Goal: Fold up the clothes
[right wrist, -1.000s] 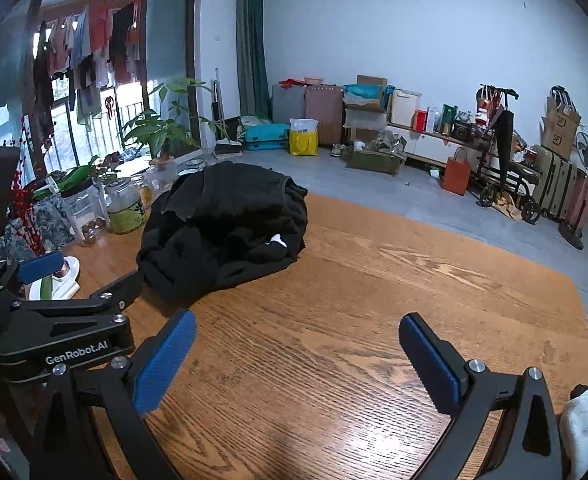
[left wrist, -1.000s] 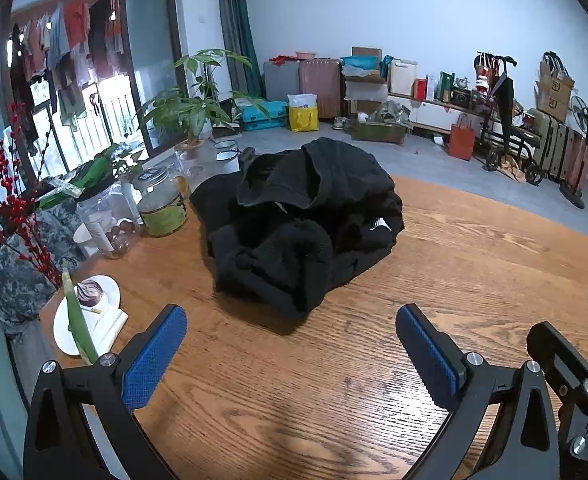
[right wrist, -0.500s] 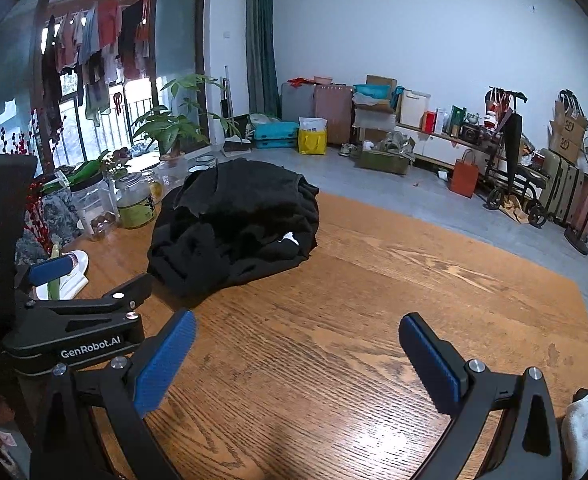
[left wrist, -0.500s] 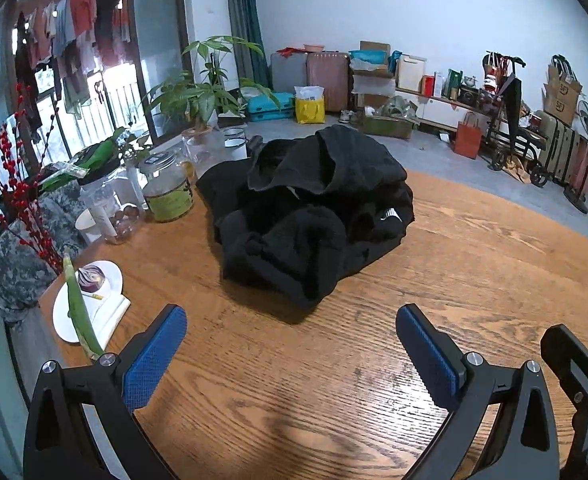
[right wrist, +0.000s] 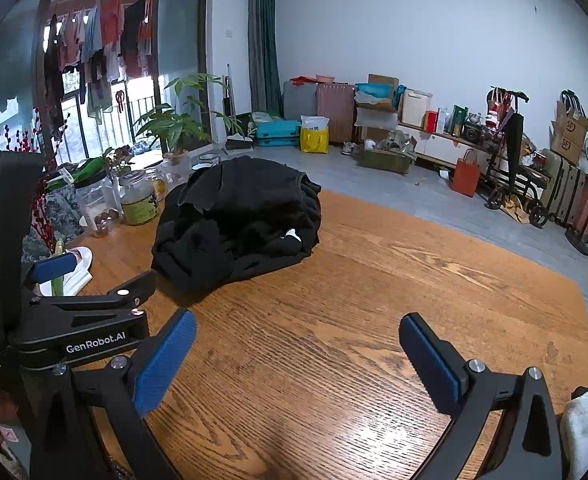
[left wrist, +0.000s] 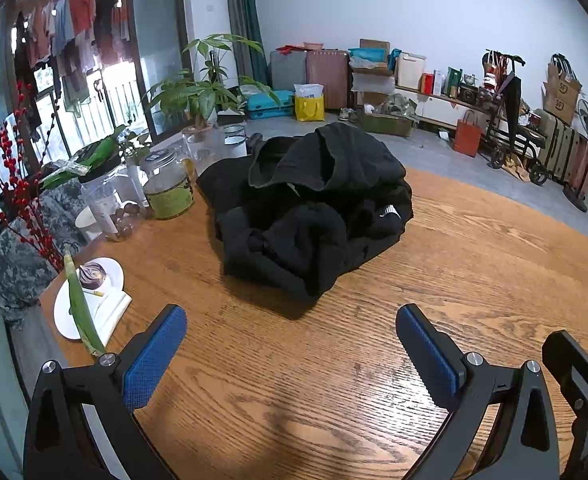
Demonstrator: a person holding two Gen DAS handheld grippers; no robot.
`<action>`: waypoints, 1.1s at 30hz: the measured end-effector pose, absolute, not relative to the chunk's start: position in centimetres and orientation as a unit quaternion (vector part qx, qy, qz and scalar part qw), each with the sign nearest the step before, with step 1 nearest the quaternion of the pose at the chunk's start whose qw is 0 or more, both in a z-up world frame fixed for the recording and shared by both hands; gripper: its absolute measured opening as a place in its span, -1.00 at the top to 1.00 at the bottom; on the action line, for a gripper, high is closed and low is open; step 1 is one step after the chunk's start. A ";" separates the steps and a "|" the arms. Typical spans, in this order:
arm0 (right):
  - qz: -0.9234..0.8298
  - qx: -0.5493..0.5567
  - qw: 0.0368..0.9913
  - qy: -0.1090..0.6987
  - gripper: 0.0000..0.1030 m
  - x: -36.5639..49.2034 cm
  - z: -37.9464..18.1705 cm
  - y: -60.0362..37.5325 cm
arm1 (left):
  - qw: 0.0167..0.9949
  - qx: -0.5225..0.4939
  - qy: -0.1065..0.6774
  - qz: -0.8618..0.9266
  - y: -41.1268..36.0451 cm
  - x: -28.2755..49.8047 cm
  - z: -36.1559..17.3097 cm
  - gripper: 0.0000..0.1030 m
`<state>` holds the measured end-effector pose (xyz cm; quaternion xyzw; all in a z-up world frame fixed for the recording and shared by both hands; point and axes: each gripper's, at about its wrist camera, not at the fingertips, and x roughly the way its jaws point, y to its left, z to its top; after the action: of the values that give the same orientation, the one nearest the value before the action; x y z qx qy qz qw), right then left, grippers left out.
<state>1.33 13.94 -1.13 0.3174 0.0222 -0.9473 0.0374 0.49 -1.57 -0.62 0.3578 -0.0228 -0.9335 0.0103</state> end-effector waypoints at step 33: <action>-0.940 0.325 0.067 0.086 -0.64 -20.4 -6.3 10.2 | -0.026 0.391 0.007 -0.920 -5.4 -20.2 -5.8 -0.20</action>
<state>-20.39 10.25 -6.29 0.3246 0.0859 -0.9396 0.0666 -20.22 -5.38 -5.80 0.3908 0.0072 -0.9201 -0.0264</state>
